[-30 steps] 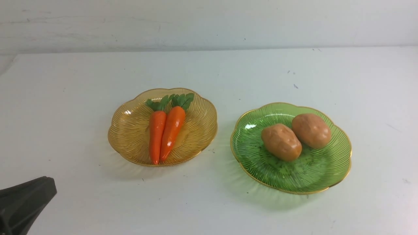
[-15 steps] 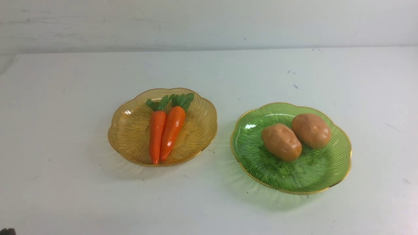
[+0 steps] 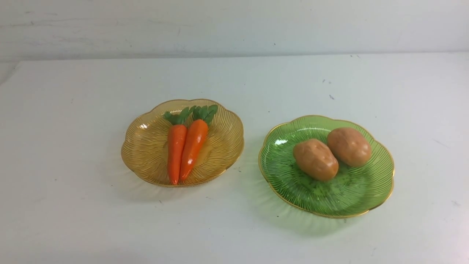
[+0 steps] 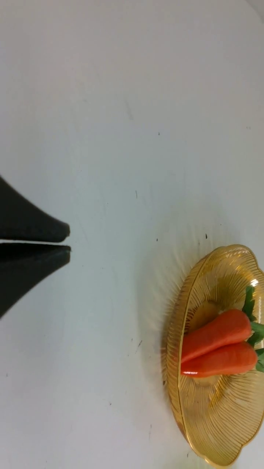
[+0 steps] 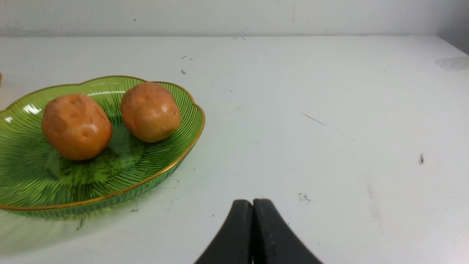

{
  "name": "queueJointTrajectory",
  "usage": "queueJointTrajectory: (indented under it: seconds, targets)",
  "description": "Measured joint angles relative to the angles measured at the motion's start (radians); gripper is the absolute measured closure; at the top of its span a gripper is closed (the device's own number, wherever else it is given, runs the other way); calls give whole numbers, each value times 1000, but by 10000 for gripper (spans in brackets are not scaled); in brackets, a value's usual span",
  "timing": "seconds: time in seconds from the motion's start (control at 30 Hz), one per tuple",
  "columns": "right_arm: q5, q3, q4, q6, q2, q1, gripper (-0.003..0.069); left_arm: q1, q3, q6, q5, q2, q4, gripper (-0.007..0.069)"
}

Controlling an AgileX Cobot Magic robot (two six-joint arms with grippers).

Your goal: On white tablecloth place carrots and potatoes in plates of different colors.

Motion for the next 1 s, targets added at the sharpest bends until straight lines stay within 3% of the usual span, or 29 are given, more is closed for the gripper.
queueJointTrajectory:
  seconds: [0.33, 0.57, 1.0]
  targets:
    - [0, 0, 0, 0, 0, 0, 674, -35, 0, 1, -3, 0, 0, 627]
    - [0, 0, 0, 0, 0, 0, 674, 31, 0, 1, -3, 0, 0, 627]
    - [0, 0, 0, 0, 0, 0, 674, 34, 0, 1, -4, 0, 0, 627]
